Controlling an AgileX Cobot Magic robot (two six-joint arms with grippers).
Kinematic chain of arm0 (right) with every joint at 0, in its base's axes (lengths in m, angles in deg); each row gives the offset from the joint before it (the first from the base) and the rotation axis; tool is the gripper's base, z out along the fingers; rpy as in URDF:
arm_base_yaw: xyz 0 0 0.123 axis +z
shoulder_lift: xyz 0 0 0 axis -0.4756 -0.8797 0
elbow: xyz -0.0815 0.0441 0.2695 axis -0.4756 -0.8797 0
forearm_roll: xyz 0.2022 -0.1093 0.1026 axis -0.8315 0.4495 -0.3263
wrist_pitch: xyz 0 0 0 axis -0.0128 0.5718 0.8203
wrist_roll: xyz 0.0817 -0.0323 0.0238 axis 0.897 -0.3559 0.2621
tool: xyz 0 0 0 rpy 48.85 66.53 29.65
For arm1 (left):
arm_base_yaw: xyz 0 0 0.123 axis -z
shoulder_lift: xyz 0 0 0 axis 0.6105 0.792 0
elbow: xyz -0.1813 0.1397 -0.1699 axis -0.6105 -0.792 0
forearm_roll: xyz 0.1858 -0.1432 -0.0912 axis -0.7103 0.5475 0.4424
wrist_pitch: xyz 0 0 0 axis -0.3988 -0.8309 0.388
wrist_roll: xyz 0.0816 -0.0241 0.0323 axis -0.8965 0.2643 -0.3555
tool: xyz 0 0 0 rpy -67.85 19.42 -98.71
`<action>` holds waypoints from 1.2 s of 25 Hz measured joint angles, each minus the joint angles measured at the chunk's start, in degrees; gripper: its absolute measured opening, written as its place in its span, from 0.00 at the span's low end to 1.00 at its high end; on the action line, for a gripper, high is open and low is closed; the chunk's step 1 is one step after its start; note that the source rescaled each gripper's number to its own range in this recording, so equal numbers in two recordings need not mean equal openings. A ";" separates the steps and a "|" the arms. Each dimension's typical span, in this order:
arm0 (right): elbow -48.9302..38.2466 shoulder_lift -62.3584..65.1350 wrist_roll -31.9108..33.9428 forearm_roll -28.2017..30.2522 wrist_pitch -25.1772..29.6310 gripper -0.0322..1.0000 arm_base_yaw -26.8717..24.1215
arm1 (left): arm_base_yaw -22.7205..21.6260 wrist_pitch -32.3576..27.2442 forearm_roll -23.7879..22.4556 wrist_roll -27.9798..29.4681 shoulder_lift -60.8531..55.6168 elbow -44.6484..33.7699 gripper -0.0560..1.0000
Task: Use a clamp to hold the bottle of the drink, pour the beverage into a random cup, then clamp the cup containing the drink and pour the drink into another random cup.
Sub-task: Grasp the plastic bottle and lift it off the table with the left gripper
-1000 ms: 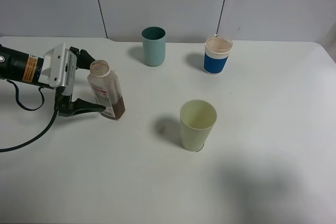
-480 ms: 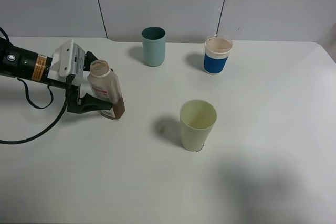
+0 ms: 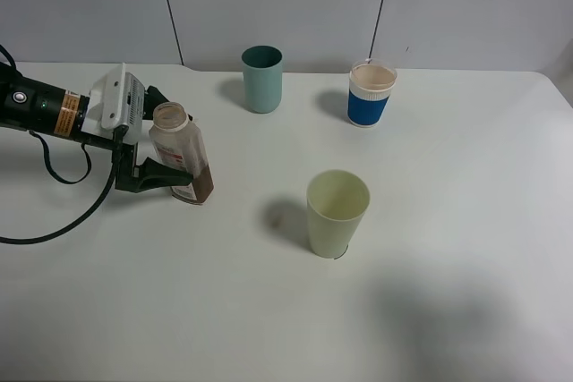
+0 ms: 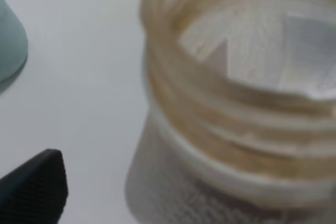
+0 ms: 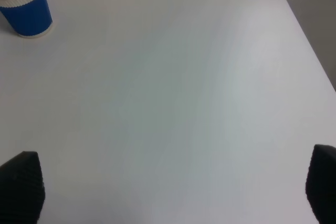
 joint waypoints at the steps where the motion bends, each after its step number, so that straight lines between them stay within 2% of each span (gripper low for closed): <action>1: 0.00 0.00 0.00 0.00 0.00 1.00 0.00 | 0.00 0.23 0.00 -0.06 0.00 0.00 0.98; 3: 0.00 0.00 0.00 0.00 0.00 1.00 0.00 | 0.00 0.68 0.00 0.36 0.00 0.00 0.93; 9: 0.00 0.00 0.00 0.00 0.00 1.00 0.00 | 0.00 0.79 -0.12 2.07 0.00 0.00 0.69; 15: 0.00 0.00 0.00 0.00 0.00 1.00 0.00 | 0.00 0.79 -0.12 2.22 0.00 0.00 0.54; 17: 0.00 0.00 0.00 0.00 0.00 1.00 0.00 | 0.00 0.79 -0.12 2.22 0.00 0.00 0.45; 20: 0.00 0.00 0.00 0.00 0.00 1.00 0.00 | 0.00 0.79 -0.16 2.29 0.00 0.00 0.18; 22: 0.00 0.00 0.00 0.00 0.00 1.00 0.00 | 0.00 0.80 -0.16 2.46 0.00 0.00 0.08; 30: 0.00 0.00 0.00 0.00 0.00 1.00 0.00 | 0.06 0.80 -0.16 2.67 0.00 0.00 0.07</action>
